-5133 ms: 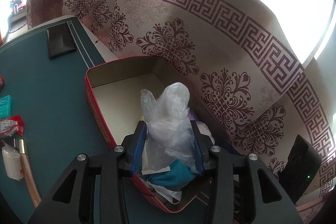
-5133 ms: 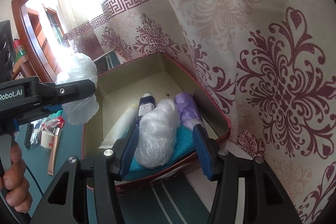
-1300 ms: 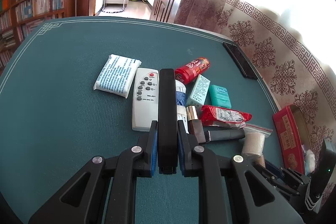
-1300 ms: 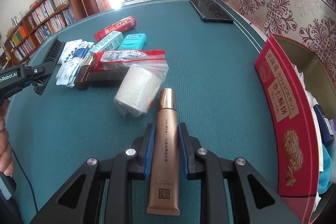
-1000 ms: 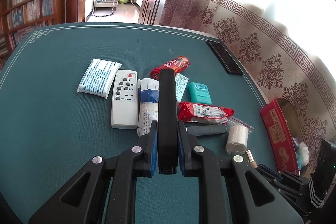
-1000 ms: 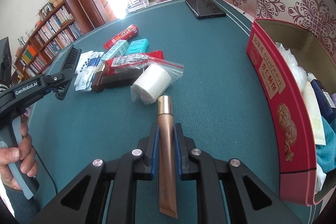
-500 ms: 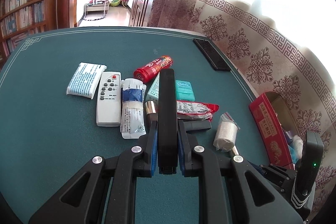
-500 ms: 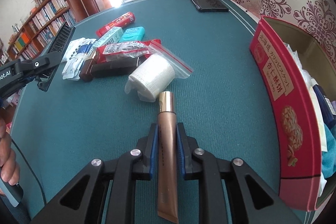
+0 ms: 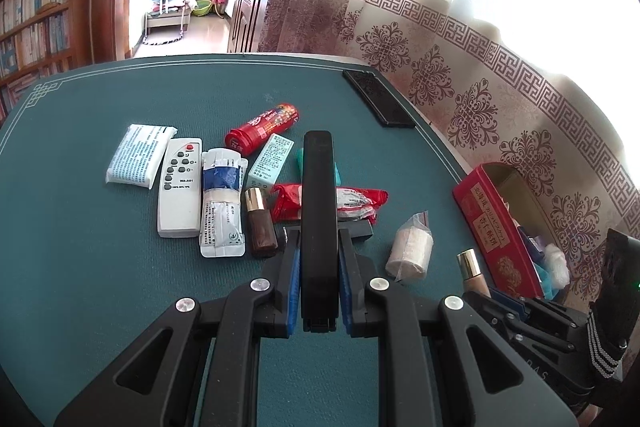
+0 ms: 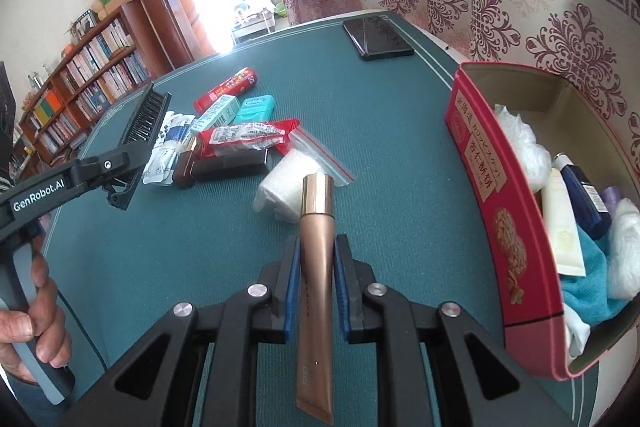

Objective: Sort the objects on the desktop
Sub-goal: 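Lift the black comb and beige tube and carry both over the red box, then open both grippers to drop the comb and beige tube into the red box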

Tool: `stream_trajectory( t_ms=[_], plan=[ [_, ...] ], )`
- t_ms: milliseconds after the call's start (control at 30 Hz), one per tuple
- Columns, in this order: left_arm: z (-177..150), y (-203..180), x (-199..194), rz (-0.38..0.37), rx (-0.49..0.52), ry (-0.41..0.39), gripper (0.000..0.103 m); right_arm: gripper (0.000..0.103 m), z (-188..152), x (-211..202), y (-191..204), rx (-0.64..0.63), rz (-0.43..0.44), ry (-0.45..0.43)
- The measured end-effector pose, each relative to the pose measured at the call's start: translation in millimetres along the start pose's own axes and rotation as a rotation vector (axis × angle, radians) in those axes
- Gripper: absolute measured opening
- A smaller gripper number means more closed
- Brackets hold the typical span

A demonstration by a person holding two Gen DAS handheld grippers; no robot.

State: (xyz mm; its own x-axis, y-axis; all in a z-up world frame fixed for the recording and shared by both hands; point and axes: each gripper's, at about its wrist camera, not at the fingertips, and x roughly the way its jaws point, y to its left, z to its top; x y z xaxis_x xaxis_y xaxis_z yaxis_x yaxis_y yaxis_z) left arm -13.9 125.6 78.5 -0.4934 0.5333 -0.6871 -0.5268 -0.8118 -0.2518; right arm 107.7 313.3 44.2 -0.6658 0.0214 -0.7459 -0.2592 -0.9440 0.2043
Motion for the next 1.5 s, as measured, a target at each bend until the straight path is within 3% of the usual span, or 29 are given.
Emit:
stream_trajectory(
  t_ms=[267,567,900,1167,1500],
  plan=[
    [-9,-20,6,0.001,0.045,0.02,0.018,0.018,8,-48,-40,0.087,-0.074,-0.141],
    [-20,-64,12,-0.037,0.117,0.063,0.018,0.018,16,-82,-118,0.255,-0.156,-0.235],
    [-7,-119,13,-0.112,0.147,0.091,0.018,0.018,13,-75,-160,0.293,-0.149,-0.228],
    [-5,-174,30,-0.166,0.216,0.129,0.018,0.019,9,-47,-171,0.247,-0.16,-0.166],
    [2,-240,61,-0.252,0.266,0.175,0.018,0.019,-1,-49,-179,0.209,-0.194,-0.182]
  ],
)
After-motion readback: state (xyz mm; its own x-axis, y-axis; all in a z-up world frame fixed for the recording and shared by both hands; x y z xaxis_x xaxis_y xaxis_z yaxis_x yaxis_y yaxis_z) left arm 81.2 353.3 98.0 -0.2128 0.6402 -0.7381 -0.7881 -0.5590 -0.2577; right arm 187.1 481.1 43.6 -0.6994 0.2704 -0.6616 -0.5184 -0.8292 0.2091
